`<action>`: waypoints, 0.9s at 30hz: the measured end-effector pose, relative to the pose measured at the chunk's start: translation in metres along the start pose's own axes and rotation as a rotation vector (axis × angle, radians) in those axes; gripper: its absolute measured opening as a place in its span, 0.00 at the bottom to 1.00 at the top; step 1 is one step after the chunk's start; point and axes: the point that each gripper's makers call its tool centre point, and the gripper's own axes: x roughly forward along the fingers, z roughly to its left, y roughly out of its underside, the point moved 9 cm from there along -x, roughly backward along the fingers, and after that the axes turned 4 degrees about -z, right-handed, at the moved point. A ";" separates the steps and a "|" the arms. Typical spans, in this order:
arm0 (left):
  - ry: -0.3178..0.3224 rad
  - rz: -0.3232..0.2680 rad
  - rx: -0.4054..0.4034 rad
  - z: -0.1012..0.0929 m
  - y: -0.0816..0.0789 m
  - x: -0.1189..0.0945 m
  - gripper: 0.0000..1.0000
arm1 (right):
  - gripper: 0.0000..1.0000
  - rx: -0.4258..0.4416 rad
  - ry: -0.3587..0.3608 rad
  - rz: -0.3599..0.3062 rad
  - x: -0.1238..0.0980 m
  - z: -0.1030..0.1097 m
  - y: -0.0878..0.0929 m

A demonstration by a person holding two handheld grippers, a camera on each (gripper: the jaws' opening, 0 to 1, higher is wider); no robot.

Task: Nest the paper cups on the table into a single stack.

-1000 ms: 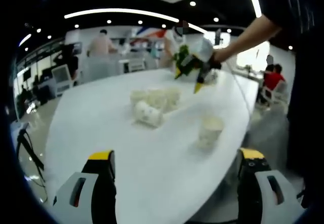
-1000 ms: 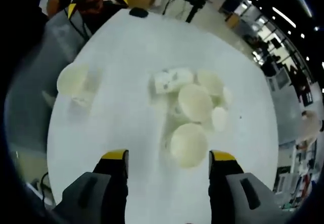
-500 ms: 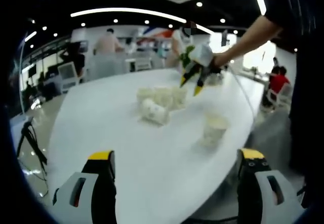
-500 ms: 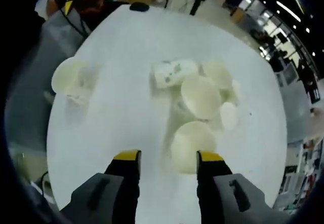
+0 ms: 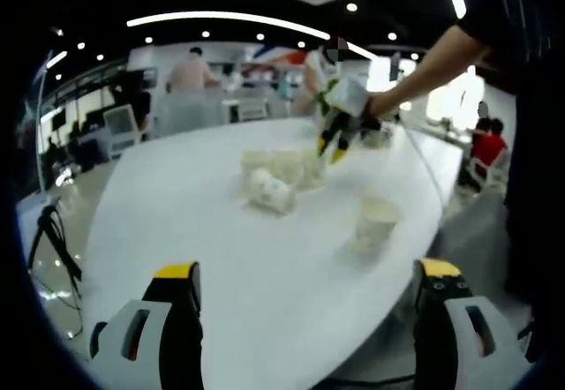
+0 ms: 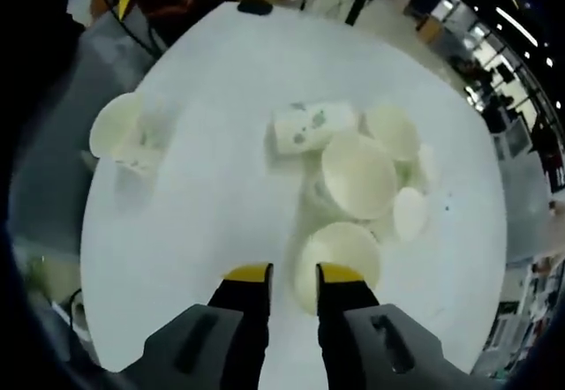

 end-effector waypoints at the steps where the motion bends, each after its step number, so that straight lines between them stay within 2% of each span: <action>1: 0.000 0.003 0.000 0.000 0.001 0.000 0.99 | 0.13 0.005 -0.004 0.002 0.001 -0.001 0.000; 18: 0.006 0.004 -0.006 0.000 0.004 0.002 0.99 | 0.00 0.018 -0.046 -0.003 0.008 -0.003 0.003; 27: 0.005 0.002 -0.012 -0.001 0.004 0.000 0.99 | 0.00 0.012 -0.049 -0.001 0.010 -0.002 0.001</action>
